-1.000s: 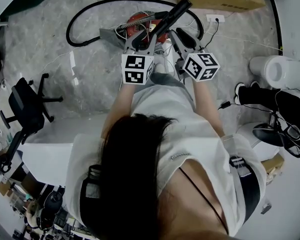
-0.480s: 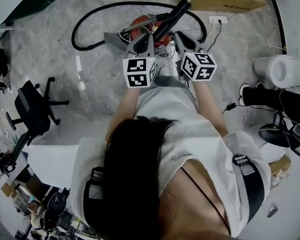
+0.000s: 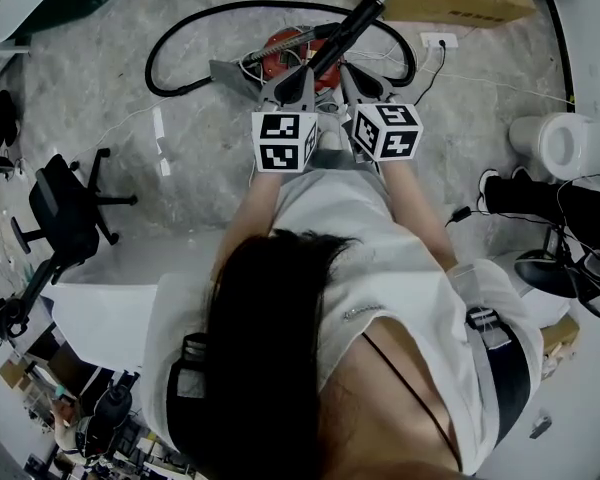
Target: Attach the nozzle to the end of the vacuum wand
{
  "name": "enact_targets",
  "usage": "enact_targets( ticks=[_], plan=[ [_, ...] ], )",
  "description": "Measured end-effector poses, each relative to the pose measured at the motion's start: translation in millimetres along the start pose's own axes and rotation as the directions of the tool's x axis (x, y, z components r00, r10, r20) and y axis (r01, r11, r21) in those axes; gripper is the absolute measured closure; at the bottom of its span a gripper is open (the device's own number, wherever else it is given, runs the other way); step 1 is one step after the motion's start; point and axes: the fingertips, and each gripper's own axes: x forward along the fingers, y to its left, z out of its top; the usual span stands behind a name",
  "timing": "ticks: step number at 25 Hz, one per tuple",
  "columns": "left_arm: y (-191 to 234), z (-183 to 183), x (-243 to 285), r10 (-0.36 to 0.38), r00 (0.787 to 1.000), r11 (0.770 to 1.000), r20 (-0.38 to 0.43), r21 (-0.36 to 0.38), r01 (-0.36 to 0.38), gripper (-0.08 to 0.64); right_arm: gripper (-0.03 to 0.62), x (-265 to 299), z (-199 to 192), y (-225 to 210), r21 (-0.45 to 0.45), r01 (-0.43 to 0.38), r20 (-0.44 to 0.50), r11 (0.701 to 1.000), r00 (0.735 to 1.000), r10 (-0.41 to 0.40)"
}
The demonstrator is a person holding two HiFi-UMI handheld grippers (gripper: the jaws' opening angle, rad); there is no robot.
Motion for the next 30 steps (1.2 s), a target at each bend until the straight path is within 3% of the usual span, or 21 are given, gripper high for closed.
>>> enact_targets(
  ticks=[9,15,30],
  plan=[
    [1,-5,-4,-0.032,0.999,0.998,0.011,-0.056,0.032,0.558,0.577,4,-3,11,-0.035,-0.023,-0.02,0.999,1.0,0.022],
    [-1,-2,-8,-0.042,0.998,0.998,0.036,-0.048,0.043,0.558,0.577,5,-6,16,-0.097,-0.019,-0.047,0.995,0.999,0.014],
    [9,-17,-8,-0.023,1.0,0.996,-0.005,-0.089,0.022,0.558,0.578,16,-11,33,-0.155,-0.069,-0.075,0.986,0.996,0.058]
  ],
)
